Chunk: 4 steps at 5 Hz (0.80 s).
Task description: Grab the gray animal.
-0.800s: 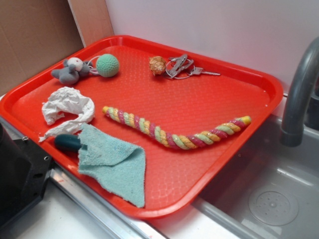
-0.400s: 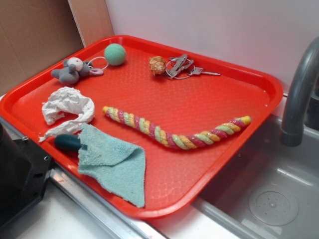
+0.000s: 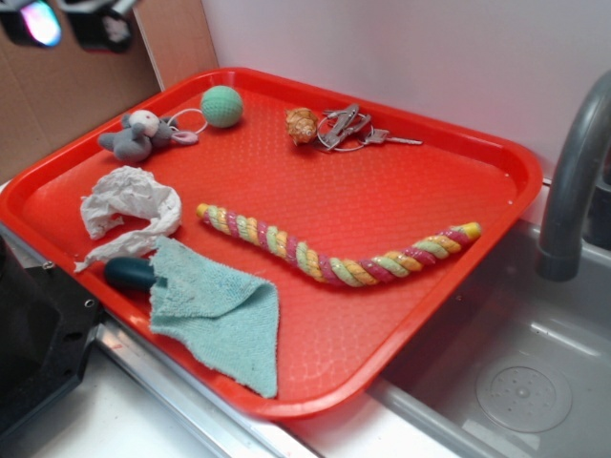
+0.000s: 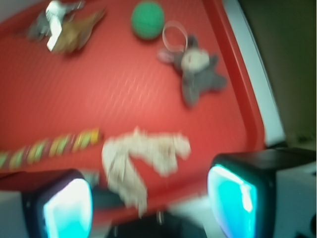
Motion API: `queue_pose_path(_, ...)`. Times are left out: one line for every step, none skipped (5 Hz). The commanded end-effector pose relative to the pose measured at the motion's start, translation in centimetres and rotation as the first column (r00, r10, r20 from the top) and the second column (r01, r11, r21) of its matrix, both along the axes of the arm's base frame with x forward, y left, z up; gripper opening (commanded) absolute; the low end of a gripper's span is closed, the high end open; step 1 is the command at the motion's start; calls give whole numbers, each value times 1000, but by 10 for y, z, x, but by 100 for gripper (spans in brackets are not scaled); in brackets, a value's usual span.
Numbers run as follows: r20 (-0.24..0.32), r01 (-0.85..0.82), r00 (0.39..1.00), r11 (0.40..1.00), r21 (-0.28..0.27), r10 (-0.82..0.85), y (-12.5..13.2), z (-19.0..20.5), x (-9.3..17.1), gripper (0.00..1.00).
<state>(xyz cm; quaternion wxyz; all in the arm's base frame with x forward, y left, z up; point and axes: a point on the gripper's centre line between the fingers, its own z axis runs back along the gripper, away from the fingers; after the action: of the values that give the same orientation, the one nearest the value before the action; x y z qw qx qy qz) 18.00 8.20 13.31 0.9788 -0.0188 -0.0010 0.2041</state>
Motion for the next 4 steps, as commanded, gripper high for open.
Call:
queue_pose_path(26,-9,1000,999,50,8,53,-62,93,100)
queue_pose_path(-19,179,984,983,46,-178,65,-76,129,100)
queue_pose_path(-5,306,952,952,12,-305,53,-73,135,100)
queue_pose_path(33,380,924,925,7,-380,28,-46,104,100)
